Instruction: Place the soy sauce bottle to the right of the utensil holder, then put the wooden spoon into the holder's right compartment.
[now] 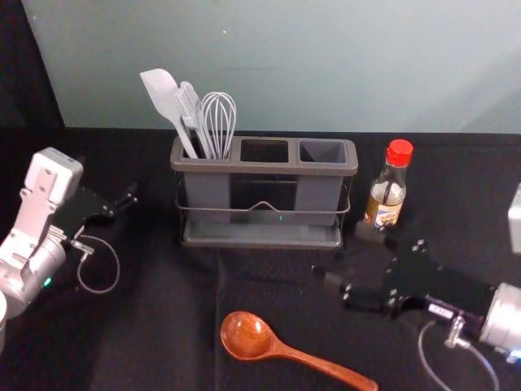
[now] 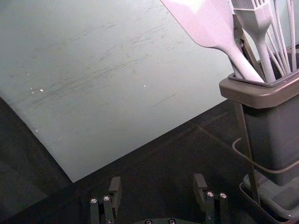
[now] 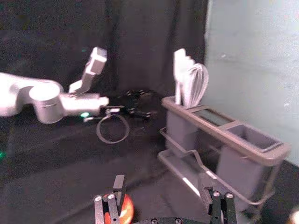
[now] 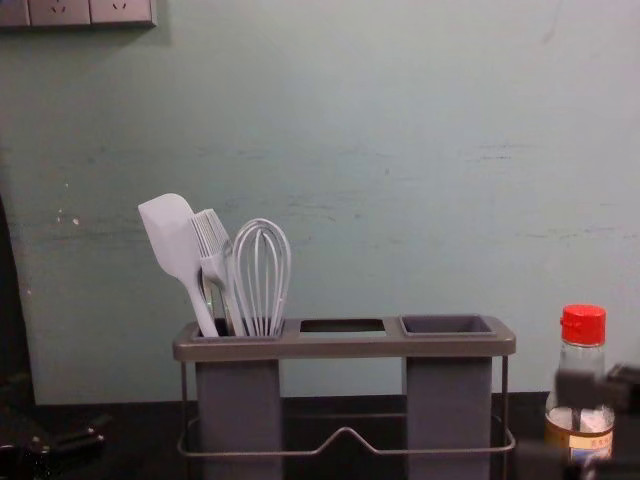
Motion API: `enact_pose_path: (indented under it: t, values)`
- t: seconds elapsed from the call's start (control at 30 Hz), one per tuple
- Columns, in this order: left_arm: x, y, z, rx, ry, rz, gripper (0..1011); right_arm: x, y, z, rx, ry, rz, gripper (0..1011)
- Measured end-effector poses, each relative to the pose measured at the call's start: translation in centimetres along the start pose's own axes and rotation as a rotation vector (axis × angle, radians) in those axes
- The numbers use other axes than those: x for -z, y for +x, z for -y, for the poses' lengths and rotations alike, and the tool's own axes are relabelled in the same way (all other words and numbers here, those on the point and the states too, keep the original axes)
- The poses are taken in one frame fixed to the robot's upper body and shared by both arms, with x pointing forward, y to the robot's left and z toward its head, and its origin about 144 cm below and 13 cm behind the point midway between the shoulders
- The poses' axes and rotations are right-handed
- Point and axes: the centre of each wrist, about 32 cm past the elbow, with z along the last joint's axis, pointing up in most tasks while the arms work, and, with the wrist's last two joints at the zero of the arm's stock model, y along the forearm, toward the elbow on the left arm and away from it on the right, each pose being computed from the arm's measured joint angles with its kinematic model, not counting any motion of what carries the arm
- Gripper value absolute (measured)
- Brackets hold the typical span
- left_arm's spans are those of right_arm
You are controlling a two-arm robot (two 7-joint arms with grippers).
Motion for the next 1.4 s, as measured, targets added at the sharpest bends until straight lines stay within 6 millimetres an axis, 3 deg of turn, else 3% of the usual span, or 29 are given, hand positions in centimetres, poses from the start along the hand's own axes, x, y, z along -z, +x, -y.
enact_pose_path:
  t: [0.37,0.57,0.87,1.4]
  values:
    - [0.0,0.0,0.0,0.0,0.0,0.0,1005,0.6,-0.6,-3.5,-0.14,-0.097,-0.003,1004]
    - [0.0,0.0,0.0,0.0,0.0,0.0,1005,-0.7,-0.7,-7.0,-0.221,-0.211,0.016,1004]
    - [0.0,0.0,0.0,0.0,0.0,0.0,1005,-1.4,-0.7,-10.4,-0.279,-0.396,-0.016,1004]
    - [0.0,0.0,0.0,0.0,0.0,0.0,1005,-1.4,-1.2,-12.7,-0.275,-0.524,-0.033,1004]
